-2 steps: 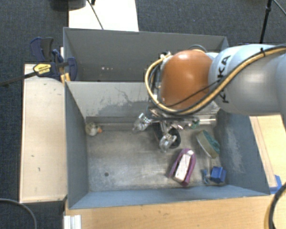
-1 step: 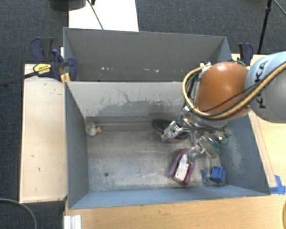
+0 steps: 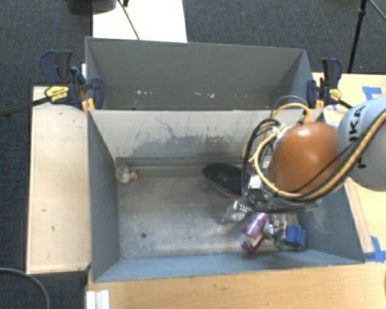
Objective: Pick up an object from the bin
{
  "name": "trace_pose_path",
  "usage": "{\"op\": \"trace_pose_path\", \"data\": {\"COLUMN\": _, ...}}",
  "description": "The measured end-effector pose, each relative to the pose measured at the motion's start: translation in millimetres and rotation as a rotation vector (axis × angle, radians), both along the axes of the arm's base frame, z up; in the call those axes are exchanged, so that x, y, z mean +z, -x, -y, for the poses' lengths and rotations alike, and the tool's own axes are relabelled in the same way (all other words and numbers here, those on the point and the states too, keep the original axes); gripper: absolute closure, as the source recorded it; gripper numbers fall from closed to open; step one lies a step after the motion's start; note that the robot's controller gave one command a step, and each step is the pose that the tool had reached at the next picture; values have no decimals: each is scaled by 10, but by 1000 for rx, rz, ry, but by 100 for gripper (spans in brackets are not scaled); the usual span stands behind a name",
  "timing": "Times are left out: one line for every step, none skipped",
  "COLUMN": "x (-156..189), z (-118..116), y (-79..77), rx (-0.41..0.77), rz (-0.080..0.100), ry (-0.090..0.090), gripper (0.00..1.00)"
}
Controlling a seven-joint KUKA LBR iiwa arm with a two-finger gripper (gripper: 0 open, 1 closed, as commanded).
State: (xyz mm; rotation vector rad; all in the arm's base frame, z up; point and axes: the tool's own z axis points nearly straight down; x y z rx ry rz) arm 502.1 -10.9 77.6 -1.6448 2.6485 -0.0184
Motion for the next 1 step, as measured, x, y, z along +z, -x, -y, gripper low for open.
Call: {"op": "trace_pose_path", "data": {"x": -12, "z": -238, "y": -253, "rx": 279, "rz": -34, "ry": 17, "gripper": 0}}
